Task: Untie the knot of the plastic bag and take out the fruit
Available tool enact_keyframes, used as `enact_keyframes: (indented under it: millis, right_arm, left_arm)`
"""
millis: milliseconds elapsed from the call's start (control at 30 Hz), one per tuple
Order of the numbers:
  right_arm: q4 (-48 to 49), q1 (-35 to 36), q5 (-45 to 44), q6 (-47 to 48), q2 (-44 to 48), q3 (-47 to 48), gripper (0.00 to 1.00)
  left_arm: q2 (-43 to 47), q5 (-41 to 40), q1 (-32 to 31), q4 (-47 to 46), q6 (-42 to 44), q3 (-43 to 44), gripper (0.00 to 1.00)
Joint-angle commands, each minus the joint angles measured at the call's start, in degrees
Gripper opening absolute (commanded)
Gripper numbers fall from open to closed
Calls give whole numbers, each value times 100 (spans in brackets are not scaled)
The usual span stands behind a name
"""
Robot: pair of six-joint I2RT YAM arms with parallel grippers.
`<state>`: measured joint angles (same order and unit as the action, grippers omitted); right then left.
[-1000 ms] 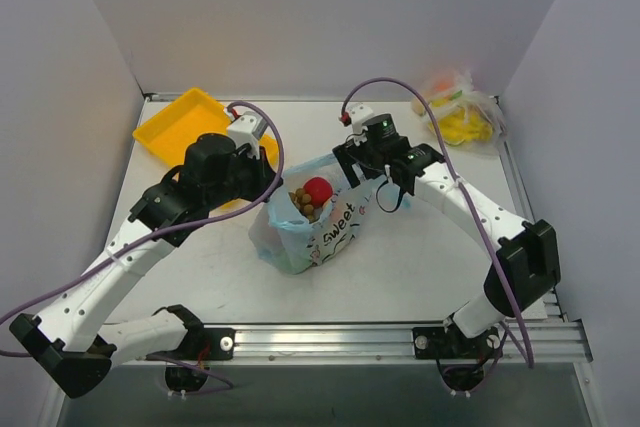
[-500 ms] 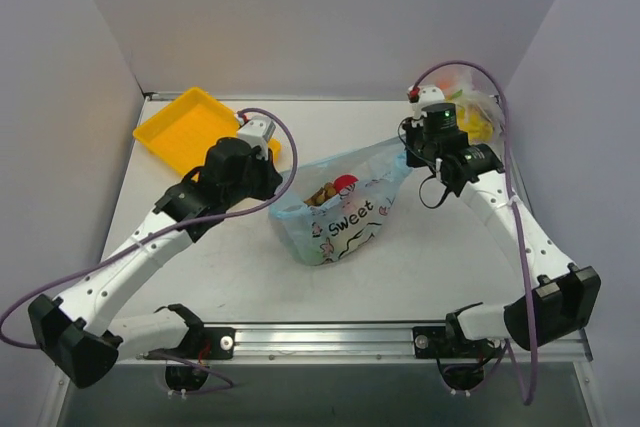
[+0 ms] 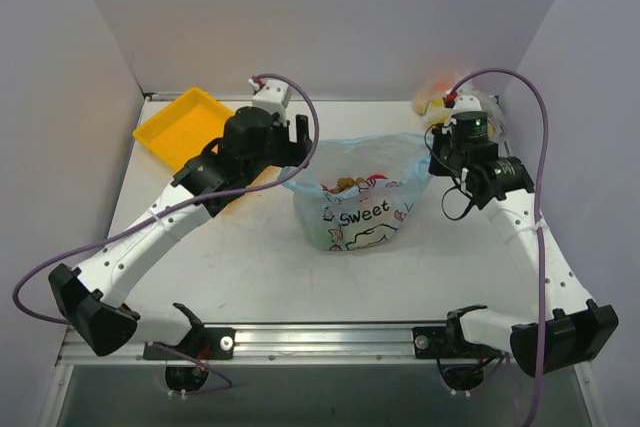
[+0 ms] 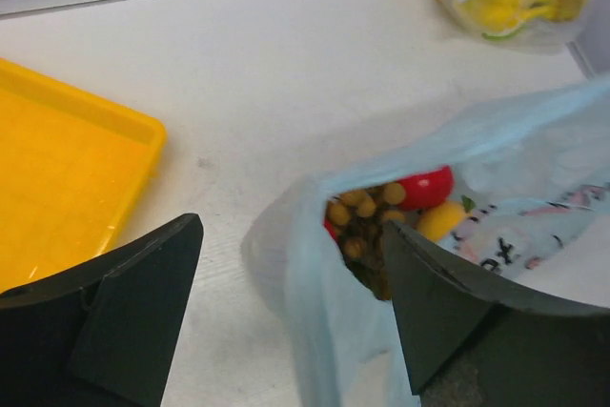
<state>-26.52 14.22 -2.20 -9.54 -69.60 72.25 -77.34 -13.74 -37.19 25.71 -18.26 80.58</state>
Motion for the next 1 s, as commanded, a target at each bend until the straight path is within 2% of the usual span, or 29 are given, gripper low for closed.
enact_keyframes:
  millis: [0, 33, 167, 267, 433, 600, 700, 800, 933, 967]
  right_arm:
    - [-99, 11, -9, -241, 280, -71, 0]
    - [-125, 28, -18, -241, 298, -62, 0]
    - [-151, 107, -61, -259, 360, -62, 0]
    - [-151, 178, -123, -233, 395, -97, 0]
    - [-151, 309, -167, -250, 386, -211, 0]
    - [-151, 406, -193, -311, 369, -308, 0]
    - [-143, 441, -220, -320, 342, -325, 0]
    - [-151, 459, -264, -303, 333, -343, 0]
    - [-125, 424, -430, -268, 290, -413, 0]
    - [-125, 389, -466, -276, 263, -439, 0]
  left_arm:
    - [395, -760, -902, -49, 121, 450, 88]
    - [421, -1145, -1357, -32, 34, 555, 92]
    - [343, -2025, -2220, -23, -300, 792, 94]
    - [133, -2238, -2503, -127, -406, 907, 94]
    - [-474, -1923, -2512, -128, -441, 1249, 89]
    - [-1344, -1887, -2504, -207, -389, 1548, 77]
    - [-1827, -1966, -2495, -234, -362, 1505, 76]
    - [-2144, -2133, -2407, -190, -485, 1155, 76]
    - [-2145, -2186, -2153, -154, -958, 329, 75]
    - [-2032, -2221, -2004, -146, -1030, -99, 75]
